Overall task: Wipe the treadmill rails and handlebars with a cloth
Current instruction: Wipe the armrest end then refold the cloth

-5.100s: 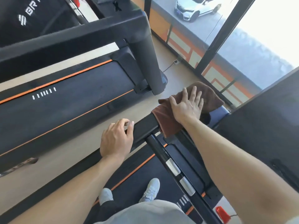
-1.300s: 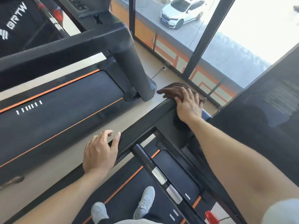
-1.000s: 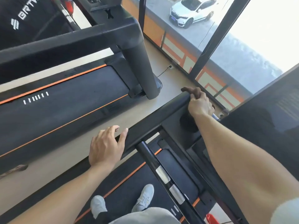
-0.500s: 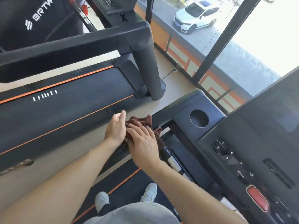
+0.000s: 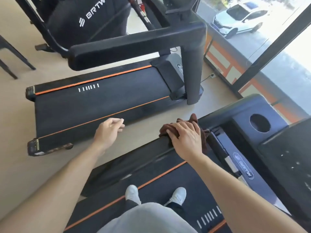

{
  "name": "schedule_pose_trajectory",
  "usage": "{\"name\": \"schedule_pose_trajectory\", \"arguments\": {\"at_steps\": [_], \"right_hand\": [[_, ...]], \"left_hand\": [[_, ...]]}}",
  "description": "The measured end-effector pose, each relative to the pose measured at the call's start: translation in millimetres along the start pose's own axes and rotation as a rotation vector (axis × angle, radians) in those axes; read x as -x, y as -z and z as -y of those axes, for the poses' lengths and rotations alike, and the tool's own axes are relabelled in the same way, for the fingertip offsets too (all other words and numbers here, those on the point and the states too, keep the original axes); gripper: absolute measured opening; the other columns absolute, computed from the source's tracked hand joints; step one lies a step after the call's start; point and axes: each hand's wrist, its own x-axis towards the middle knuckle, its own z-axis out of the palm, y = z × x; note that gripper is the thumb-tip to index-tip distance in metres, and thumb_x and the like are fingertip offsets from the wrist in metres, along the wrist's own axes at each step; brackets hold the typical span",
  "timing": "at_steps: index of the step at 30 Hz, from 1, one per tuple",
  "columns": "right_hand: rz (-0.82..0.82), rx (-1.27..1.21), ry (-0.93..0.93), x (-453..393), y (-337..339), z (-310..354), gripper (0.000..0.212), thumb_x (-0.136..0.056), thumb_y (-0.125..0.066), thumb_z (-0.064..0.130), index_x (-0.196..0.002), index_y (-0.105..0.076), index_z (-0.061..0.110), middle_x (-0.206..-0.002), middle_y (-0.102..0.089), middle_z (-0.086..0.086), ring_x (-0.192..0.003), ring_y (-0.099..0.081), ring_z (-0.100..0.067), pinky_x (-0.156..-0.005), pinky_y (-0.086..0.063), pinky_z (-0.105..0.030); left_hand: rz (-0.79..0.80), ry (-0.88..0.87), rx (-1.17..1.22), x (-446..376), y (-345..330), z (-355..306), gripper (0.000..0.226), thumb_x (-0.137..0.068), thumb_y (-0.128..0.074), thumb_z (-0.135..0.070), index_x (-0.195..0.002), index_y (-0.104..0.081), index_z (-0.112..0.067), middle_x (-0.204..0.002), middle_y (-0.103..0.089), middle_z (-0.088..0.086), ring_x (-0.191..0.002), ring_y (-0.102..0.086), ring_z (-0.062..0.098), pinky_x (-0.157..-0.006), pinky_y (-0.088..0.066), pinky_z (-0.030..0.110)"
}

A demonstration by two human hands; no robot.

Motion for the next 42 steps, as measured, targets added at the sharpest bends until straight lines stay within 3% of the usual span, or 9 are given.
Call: {"name": "schedule_pose_trajectory", "arguments": {"at_steps": [6, 10, 17, 21, 23, 28, 31, 34, 42], "right_hand": [[0.022, -0.088, 0.186, 54.9, -34.4, 98.4, 0.032, -0.099, -0.052, 0.054, -0.118, -0.067, 0.033, -0.119, -0.069, 0.013, -0.12, -0.058, -0.019, -0.115, -0.031, -0.04], [0.116, -0.08, 0.363, 74.5, -42.8, 123.0, 0.049, -0.094, -0.051, 0.061, -0.135, -0.058, 0.036, -0.139, -0.059, 0.015, -0.136, -0.048, -0.017, -0.122, -0.023, -0.042], [0.21, -0.06, 0.533, 92.1, -43.9, 133.4, 0.075, -0.09, -0.053, 0.065, -0.155, -0.041, 0.029, -0.164, -0.038, 0.006, -0.156, -0.023, -0.02, -0.128, -0.01, -0.043], [0.248, -0.063, 0.623, 101.0, -50.7, 145.7, 0.079, -0.086, -0.07, 0.04, -0.157, -0.037, 0.028, -0.165, -0.035, 0.004, -0.157, -0.021, -0.024, -0.126, -0.02, -0.05], [0.274, -0.045, 0.658, 104.3, -51.8, 149.2, 0.084, -0.085, -0.073, 0.031, -0.159, -0.034, 0.029, -0.167, -0.031, 0.004, -0.158, -0.017, -0.024, -0.128, -0.016, -0.049], [0.34, 0.025, 0.761, 104.8, -53.2, 161.2, 0.097, -0.083, -0.073, 0.019, -0.163, -0.02, 0.031, -0.172, -0.015, 0.005, -0.16, -0.003, -0.023, -0.129, -0.003, -0.041], [0.362, 0.019, 0.781, 107.1, -53.8, 171.4, 0.094, -0.087, -0.073, 0.027, -0.163, -0.018, 0.034, -0.173, -0.013, 0.007, -0.16, -0.002, -0.023, -0.129, -0.004, -0.043], [0.381, -0.034, 0.791, 110.8, -57.6, 183.2, 0.082, -0.092, -0.07, 0.032, -0.161, -0.026, 0.037, -0.172, -0.016, 0.009, -0.16, -0.006, -0.023, -0.13, -0.009, -0.046], [0.276, -0.233, 0.478, 132.3, -70.2, 224.7, 0.059, -0.086, -0.066, 0.006, -0.134, -0.064, 0.041, -0.143, -0.06, 0.015, -0.136, -0.047, -0.019, -0.12, -0.024, -0.038]], "left_hand": [[-0.102, 0.063, -0.025, 32.6, 54.0, 58.2, 0.014, -0.096, -0.06, -0.038, -0.098, -0.069, -0.028, -0.099, -0.075, -0.01, -0.098, -0.07, 0.012, -0.096, -0.051, 0.039], [-0.263, 0.106, -0.078, 75.5, 66.4, 94.9, 0.021, -0.098, -0.058, -0.039, -0.106, -0.069, -0.023, -0.109, -0.069, -0.009, -0.103, -0.061, 0.013, -0.086, -0.041, 0.029], [-0.484, 0.239, 0.073, 167.2, 51.6, 120.7, 0.024, -0.102, -0.054, -0.037, -0.115, -0.063, -0.02, -0.114, -0.059, -0.007, -0.105, -0.053, 0.011, -0.089, -0.039, 0.028], [-0.454, 0.285, 0.087, 200.0, 47.3, 144.4, 0.026, -0.1, -0.057, -0.037, -0.117, -0.066, -0.018, -0.116, -0.063, -0.008, -0.107, -0.059, 0.013, -0.089, -0.043, 0.03], [-0.447, 0.292, 0.082, 213.9, 47.9, 156.2, 0.026, -0.099, -0.059, -0.038, -0.115, -0.068, -0.02, -0.116, -0.067, -0.008, -0.106, -0.061, 0.012, -0.088, -0.043, 0.028], [-0.442, 0.296, 0.126, 236.9, 46.2, 167.1, 0.022, -0.1, -0.059, -0.032, -0.114, -0.069, -0.018, -0.112, -0.069, -0.01, -0.107, -0.06, 0.009, -0.089, -0.039, 0.023], [-0.402, 0.309, 0.202, 238.7, 43.5, 170.8, 0.022, -0.098, -0.061, -0.035, -0.113, -0.069, -0.021, -0.113, -0.069, -0.012, -0.109, -0.062, 0.008, -0.094, -0.045, 0.027], [-0.384, 0.328, 0.279, 231.2, 45.7, 168.2, 0.024, -0.097, -0.058, -0.042, -0.114, -0.068, -0.027, -0.118, -0.069, -0.008, -0.114, -0.062, 0.014, -0.105, -0.049, 0.042], [-0.108, 0.402, 0.454, 195.8, 81.0, 163.1, 0.054, -0.101, -0.04, -0.06, -0.135, -0.06, -0.022, -0.134, -0.064, -0.003, -0.123, -0.058, 0.018, -0.114, -0.041, 0.043]]}}
